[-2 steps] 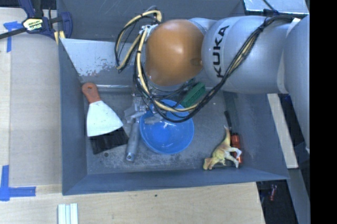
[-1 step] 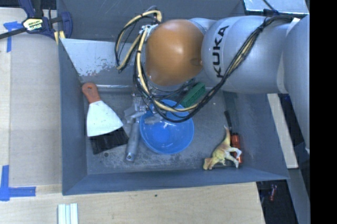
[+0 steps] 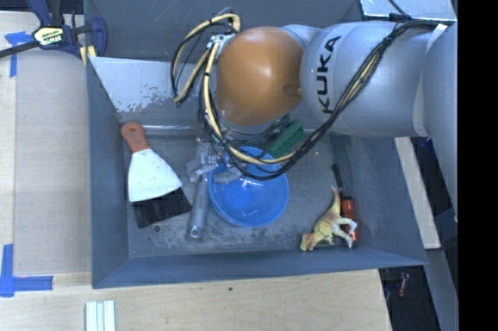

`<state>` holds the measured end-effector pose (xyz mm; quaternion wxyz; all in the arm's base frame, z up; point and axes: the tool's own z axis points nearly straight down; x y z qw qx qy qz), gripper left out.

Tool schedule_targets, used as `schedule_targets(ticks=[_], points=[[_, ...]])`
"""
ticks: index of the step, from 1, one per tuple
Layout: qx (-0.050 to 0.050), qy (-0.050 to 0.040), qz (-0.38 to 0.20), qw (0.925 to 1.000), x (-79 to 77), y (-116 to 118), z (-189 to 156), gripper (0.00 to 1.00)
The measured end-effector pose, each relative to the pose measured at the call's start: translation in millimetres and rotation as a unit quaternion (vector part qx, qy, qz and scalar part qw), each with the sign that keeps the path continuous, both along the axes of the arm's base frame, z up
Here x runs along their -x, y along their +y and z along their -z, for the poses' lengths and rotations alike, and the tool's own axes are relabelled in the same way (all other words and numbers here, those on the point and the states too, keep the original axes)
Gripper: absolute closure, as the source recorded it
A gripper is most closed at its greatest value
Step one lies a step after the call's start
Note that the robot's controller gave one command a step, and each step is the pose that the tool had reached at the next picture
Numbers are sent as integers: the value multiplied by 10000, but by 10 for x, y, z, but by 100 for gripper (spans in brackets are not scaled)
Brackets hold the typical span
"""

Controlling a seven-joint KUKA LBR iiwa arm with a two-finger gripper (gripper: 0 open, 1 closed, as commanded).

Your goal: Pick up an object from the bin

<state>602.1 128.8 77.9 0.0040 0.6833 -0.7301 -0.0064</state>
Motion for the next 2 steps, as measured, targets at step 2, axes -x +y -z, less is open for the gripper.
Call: schedule_targets(ticks=[2], points=[[-11, -2, 21, 10000, 0, -2, -412, 100]])
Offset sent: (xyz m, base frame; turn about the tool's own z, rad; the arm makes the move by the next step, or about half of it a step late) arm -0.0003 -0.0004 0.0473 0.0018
